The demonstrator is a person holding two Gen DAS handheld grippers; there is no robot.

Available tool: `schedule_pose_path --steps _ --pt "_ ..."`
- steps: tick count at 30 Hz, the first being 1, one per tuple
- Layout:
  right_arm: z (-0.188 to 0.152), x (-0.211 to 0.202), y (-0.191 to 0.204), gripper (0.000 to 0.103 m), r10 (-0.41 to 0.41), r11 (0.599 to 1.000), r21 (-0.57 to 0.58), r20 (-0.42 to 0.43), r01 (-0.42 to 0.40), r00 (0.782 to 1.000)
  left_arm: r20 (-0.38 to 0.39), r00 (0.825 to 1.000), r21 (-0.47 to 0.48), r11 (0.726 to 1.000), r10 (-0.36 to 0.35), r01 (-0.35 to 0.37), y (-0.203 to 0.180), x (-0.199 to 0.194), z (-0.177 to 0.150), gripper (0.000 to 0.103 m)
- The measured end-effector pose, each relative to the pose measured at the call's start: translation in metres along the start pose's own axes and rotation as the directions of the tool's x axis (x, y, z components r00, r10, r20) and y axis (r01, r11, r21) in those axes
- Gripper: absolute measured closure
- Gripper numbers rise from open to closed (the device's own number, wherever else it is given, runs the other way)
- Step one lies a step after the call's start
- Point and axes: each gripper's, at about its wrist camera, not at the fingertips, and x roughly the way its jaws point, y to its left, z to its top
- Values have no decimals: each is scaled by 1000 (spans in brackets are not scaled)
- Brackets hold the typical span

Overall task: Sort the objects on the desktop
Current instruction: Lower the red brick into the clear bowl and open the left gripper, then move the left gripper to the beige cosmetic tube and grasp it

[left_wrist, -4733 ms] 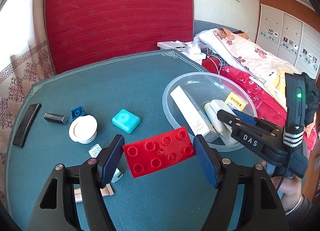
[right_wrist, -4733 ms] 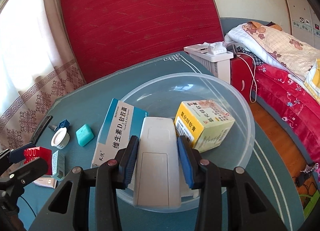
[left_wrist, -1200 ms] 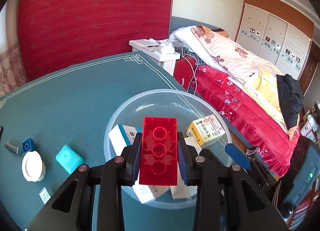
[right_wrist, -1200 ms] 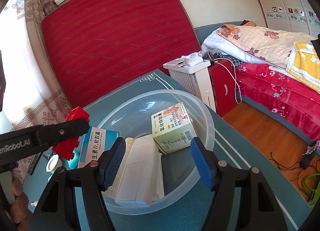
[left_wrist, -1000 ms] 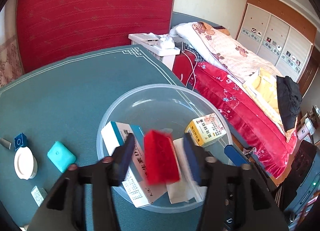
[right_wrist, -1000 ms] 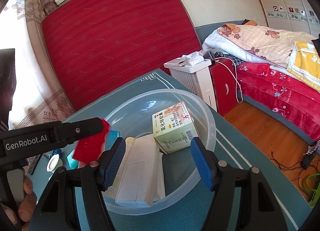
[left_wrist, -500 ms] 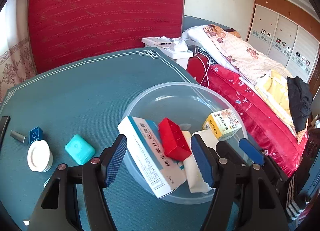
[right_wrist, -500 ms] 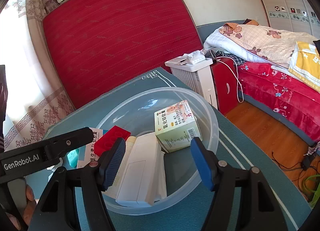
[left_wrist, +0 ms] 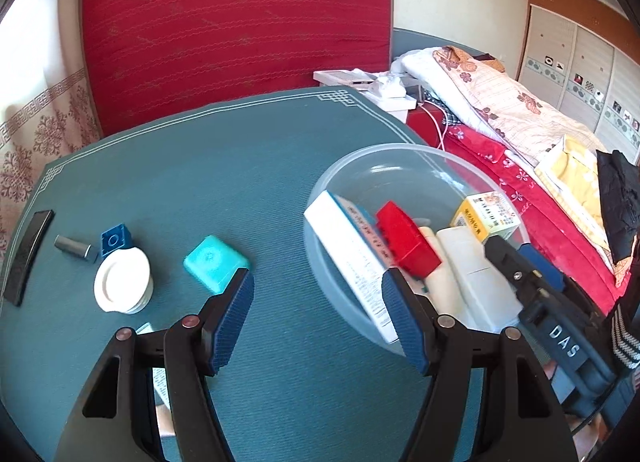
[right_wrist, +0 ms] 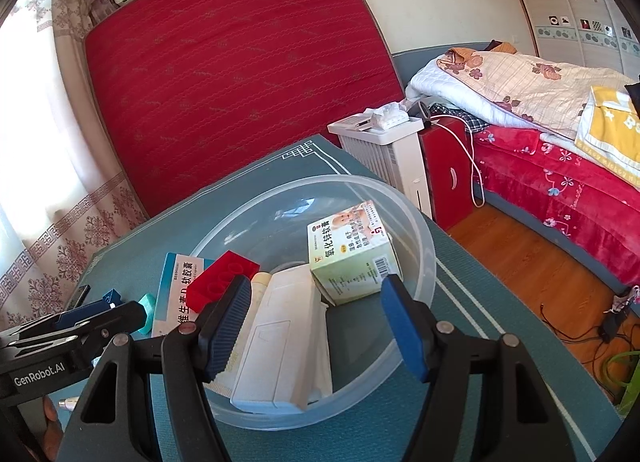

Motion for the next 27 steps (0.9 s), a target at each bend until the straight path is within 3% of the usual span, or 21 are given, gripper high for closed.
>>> schedule_pose_path --steps 6,13,18,27 --pt "0 -3 -1 31 -20 1000 7 18 20 1000 26 996 -2 997 80 -80 14 -5 -5 33" --pt "0 -8 1 31 -59 998 4 41 59 997 44 991 4 992 127 -127 29 -11 -13 33" --pt "0 -10 -1 26 -89 996 12 44 89 995 38 991 -8 992 128 -127 43 -13 -20 33" --pt "-1 -15 1 26 -134 991 8 45 134 990 6 989 -67 987 144 -144 86 -14 -35 33"
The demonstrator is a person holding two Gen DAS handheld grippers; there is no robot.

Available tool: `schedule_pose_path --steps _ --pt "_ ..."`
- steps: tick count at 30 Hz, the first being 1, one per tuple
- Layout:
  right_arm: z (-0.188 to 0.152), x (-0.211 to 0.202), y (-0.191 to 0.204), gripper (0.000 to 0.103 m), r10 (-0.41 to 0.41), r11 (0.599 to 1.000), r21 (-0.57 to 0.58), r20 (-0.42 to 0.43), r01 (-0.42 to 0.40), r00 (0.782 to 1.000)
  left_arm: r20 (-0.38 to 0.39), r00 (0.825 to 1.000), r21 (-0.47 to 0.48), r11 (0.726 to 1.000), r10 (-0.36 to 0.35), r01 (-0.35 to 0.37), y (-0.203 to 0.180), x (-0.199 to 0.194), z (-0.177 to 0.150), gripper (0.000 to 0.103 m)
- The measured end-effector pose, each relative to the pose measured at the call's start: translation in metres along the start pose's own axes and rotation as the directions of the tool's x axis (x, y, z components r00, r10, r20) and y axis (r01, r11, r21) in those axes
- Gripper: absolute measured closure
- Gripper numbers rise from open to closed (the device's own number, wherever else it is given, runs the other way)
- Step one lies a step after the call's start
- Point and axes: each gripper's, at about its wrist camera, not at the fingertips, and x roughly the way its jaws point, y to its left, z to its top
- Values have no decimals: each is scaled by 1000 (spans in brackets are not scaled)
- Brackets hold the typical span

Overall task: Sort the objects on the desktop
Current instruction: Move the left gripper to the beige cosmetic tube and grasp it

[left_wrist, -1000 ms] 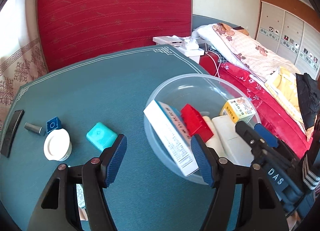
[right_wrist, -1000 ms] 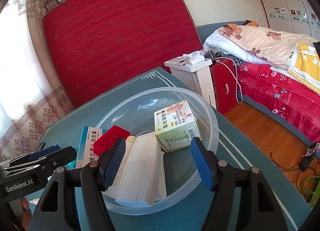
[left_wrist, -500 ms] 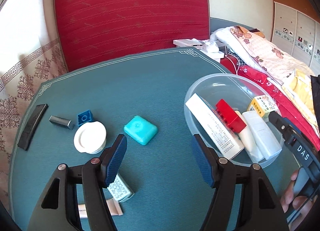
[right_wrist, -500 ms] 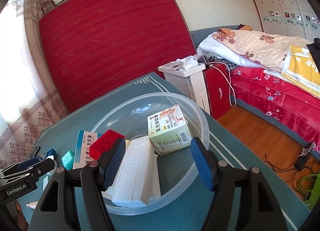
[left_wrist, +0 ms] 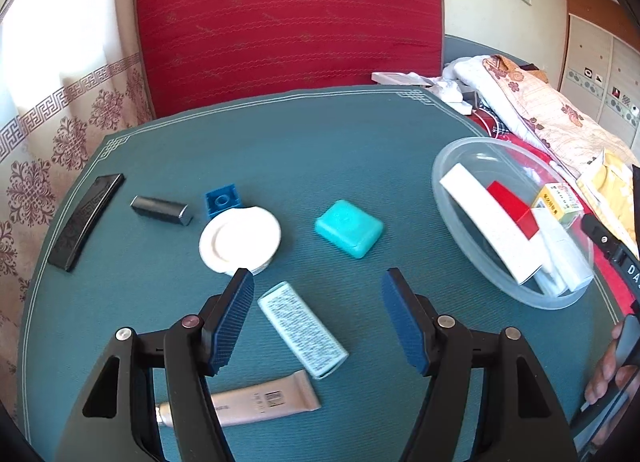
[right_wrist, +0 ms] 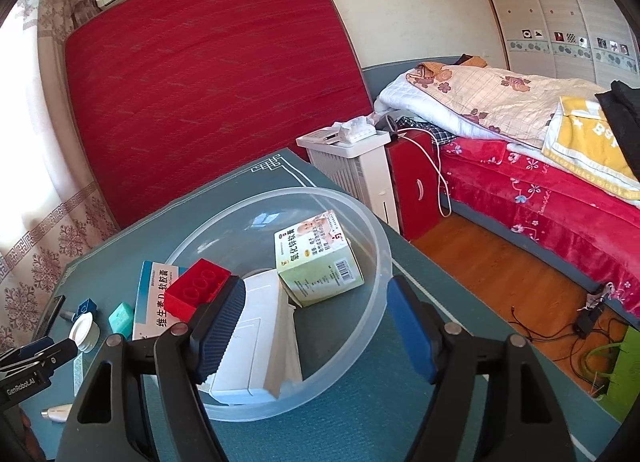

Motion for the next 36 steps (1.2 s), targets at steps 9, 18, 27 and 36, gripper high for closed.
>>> schedule_pose_path --steps 9,18,27,36 --pt "-9 -19 12 26 11 999 -34 -9 -11 1000 -34 995 -28 995 -94 93 45 -3 -19 33" --pt "-21 -38 48 26 69 990 -125 -9 -69 998 -52 987 44 987 -152 154 69 -20 -37 33" --pt "-27 -46 86 26 143 974 -172 -30 -147 989 -89 988 200 970 -124 140 69 -21 -62 33" --pt "-45 -47 123 26 214 946 -228 -96 -230 972 -128 987 243 962 -96 125 75 -6 -77 33"
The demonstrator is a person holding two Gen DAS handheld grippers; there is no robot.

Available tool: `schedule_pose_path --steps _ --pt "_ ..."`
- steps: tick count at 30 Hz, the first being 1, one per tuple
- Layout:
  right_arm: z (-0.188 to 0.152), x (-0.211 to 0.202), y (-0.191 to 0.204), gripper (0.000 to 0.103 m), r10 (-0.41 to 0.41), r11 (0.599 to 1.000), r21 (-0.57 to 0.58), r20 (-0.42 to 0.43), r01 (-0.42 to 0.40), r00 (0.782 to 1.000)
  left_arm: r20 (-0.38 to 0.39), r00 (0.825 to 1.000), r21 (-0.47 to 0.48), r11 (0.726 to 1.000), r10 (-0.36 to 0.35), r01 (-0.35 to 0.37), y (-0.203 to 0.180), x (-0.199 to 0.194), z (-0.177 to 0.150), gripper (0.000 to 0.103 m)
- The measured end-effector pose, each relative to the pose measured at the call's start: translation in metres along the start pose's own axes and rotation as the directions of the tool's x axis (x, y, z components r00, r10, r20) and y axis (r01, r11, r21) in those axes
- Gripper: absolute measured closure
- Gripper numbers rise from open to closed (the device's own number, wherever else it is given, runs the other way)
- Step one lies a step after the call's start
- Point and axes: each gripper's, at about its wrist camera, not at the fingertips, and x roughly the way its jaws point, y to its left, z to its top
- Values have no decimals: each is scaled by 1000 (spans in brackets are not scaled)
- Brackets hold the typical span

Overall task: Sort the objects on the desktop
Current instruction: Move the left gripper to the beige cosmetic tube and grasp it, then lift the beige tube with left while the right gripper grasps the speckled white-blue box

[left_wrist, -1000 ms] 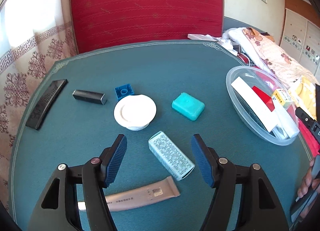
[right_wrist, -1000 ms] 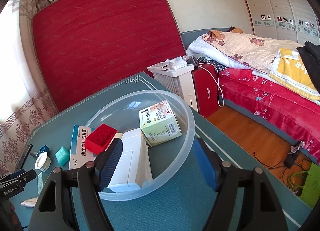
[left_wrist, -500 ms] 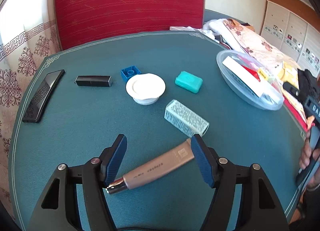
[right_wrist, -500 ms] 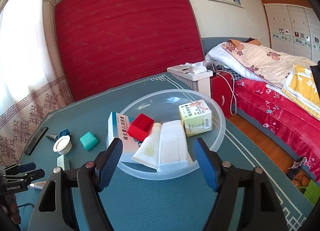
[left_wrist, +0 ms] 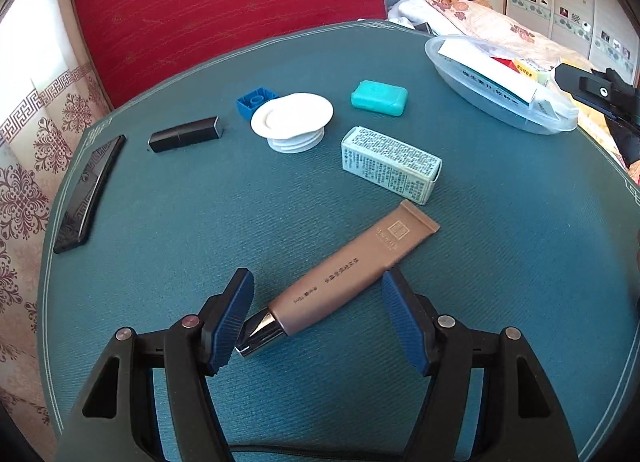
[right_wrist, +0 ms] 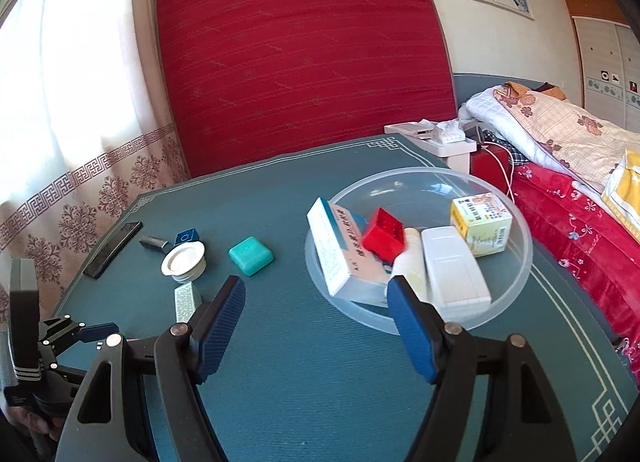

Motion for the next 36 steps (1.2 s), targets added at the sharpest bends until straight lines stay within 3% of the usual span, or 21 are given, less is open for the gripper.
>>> schedule_pose_path --steps 6,12,15,16,20,22,31,33,36 --pt "-5 15 25 26 75 996 -43 -59 -78 995 -5 999 -42 998 -50 50 10 5 2 33" --pt "-15 34 46 26 146 986 -61 -155 -157 977 1 999 -62 997 -42 42 10 7 3 33" --pt "-19 41 56 26 165 981 -72 -181 -180 970 9 999 -121 992 -31 32 15 8 4 33" --pt "-20 44 60 26 167 980 -78 -189 -184 968 12 1000 -147 989 -27 29 19 8 4 35" --pt "-25 50 67 26 167 977 -93 -217 -191 962 31 999 -245 969 -30 37 37 6 2 60" --pt "-26 55 69 26 171 977 -86 -236 -196 957 40 998 -282 958 -40 50 43 5 -1 66" --pt "-26 78 82 29 165 976 -93 -285 -198 944 50 998 -300 953 -32 45 44 8 0 66" --pt "-26 82 86 30 161 975 -104 -292 -198 943 57 998 -325 944 -30 47 49 7 -2 75" --pt "-26 90 93 34 151 973 -123 -305 -196 940 75 995 -372 924 -63 86 57 7 -4 77"
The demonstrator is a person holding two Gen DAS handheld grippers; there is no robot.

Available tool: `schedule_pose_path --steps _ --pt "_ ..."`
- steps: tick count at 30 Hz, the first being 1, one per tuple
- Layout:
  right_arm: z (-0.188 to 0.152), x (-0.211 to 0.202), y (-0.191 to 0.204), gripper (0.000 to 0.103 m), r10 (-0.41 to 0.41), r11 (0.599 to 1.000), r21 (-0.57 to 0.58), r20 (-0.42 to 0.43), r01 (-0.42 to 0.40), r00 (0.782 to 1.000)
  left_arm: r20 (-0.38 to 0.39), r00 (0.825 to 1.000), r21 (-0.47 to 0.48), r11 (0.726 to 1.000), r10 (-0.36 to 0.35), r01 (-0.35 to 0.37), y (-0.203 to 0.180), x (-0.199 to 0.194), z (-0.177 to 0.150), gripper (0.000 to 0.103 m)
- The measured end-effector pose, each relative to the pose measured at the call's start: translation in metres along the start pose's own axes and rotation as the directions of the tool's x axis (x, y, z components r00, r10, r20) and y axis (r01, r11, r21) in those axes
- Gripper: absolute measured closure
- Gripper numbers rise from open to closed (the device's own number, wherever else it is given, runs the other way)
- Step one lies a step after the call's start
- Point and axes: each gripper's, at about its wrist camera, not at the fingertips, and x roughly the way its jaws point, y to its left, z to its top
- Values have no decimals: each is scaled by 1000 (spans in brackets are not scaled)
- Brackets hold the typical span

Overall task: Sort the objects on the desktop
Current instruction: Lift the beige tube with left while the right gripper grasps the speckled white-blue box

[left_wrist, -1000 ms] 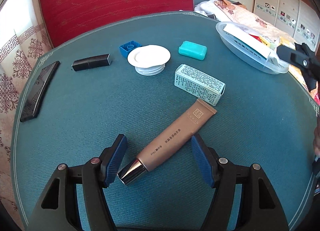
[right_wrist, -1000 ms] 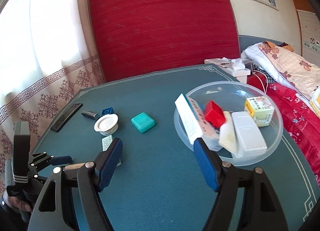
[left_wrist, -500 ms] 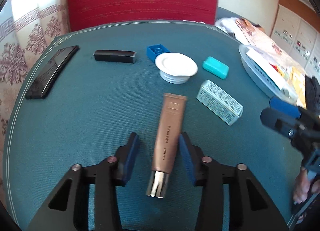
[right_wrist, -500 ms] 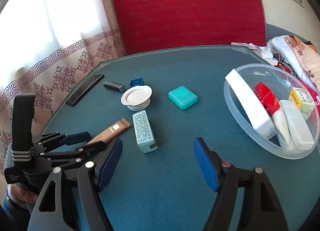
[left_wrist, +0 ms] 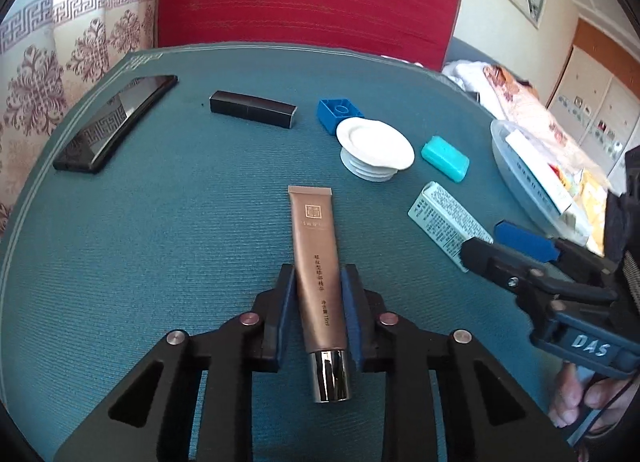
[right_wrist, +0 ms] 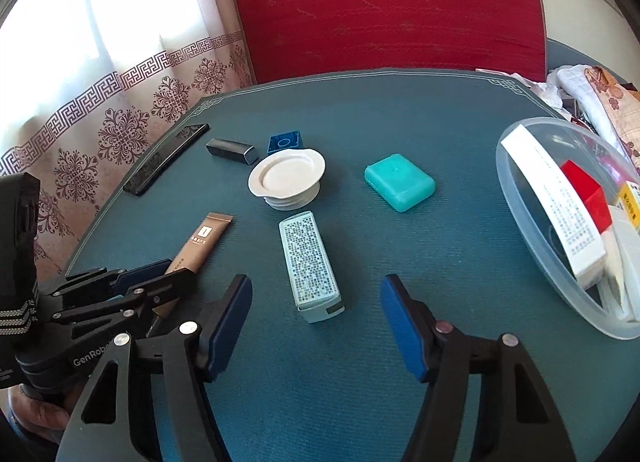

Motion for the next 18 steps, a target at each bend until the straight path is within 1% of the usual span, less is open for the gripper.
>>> schedule_pose_path --steps 3,8,14,17,18 --pt "2 6 2 36 -8 1000 -3 -8 8 1000 9 1000 -13 1000 -10 10 1 -1 0 78" --pt "5 13 1 42 -10 1000 11 -15 10 1000 31 999 -31 999 -19 20 3 -5 1 78" --pt "9 21 4 51 -13 1000 0 -29 13 999 57 998 -5 1000 -10 10 -3 -12 3 78" --pt "10 27 8 61 -21 999 -25 -45 20 999 70 997 -5 1000 -9 9 -5 -17 5 78" --pt "10 28 8 66 -31 999 -33 -45 29 998 74 997 -7 1000 -9 10 -5 -19 6 77"
